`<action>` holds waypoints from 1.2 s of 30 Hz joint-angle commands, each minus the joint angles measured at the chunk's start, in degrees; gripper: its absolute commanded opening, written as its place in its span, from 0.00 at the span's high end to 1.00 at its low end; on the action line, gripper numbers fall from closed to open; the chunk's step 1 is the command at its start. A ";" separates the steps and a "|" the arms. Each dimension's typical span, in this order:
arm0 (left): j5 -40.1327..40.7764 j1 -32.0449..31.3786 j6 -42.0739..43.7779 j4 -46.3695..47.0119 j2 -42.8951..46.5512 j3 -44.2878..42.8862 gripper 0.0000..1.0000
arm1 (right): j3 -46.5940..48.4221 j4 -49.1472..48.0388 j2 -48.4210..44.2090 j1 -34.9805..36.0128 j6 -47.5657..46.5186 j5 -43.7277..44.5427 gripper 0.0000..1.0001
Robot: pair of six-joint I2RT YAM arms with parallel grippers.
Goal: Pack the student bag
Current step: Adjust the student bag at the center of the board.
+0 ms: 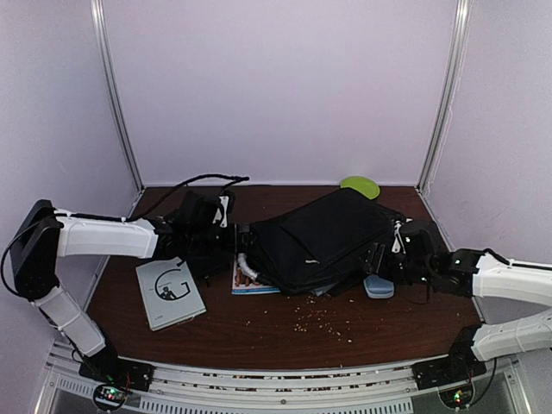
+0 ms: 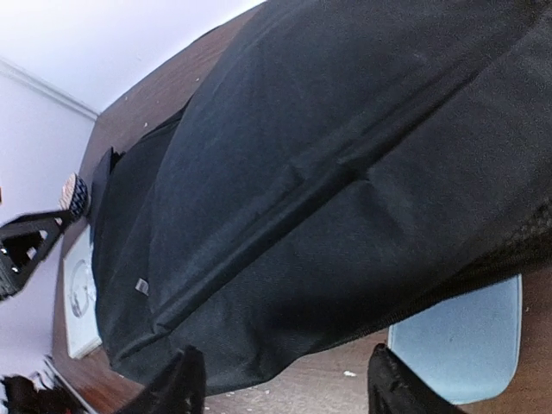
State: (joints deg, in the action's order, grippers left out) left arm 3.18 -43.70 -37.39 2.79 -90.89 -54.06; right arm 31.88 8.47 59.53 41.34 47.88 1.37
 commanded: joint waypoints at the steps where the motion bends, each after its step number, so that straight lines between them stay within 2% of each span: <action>1: -4.35 3.17 -7.03 -2.43 -4.95 -3.35 0.10 | 0.00 0.85 -0.85 -1.36 1.77 4.29 0.26; 4: -6.26 3.42 -7.91 -2.49 -8.49 -6.04 0.11 | -0.12 -1.84 2.00 -3.40 4.33 3.45 0.22; 5: -6.75 3.40 -8.09 -2.74 -9.96 -6.82 0.14 | -0.11 -2.97 3.44 -4.31 5.00 2.75 0.22; 9: -8.14 3.45 -8.26 -1.29 -12.05 -7.17 0.37 | 2.92 -4.98 10.34 -5.54 5.75 -0.52 0.28; 12: -8.97 3.45 -8.36 1.50 -11.56 -5.41 0.71 | 5.99 -5.70 13.45 -5.57 4.36 -2.64 0.49; 14: -9.76 3.45 -8.45 5.36 -10.41 -3.46 0.94 | 8.40 -5.69 14.06 -5.49 2.67 -3.18 0.69; 15: -9.80 3.38 -8.28 6.84 -9.61 -2.47 1.00 | 9.71 -5.29 14.19 -5.48 1.55 -3.16 0.77; 18: -9.63 3.27 -7.51 12.65 -5.65 1.44 1.00 | 13.99 -2.84 14.06 -5.03 -2.49 -2.82 0.97; 19: -9.17 3.23 -7.07 14.38 -3.88 3.05 1.00 | 15.25 -2.45 13.95 -4.88 -3.93 -2.79 1.00; 23: -5.77 2.11 -4.35 16.46 3.82 6.87 1.00 | 21.65 -2.12 14.32 -4.45 -9.73 -5.08 1.00; 27: -0.07 -1.29 -1.91 14.26 12.54 9.23 1.00 | 28.63 -3.35 16.91 -3.75 -14.65 -11.67 1.00; 32: 13.66 -10.78 -0.13 8.89 21.93 11.24 1.00 | 37.07 -2.68 22.25 -2.11 -20.27 -15.44 1.00; 36: 22.89 -18.31 -2.27 7.52 22.59 13.04 1.00 | 41.14 -3.98 28.94 -2.14 -23.64 -16.53 1.00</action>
State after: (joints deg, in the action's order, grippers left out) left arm 16.58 -55.68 -40.49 4.16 -69.56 -41.67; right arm 68.62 9.41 83.05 38.20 31.51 -12.19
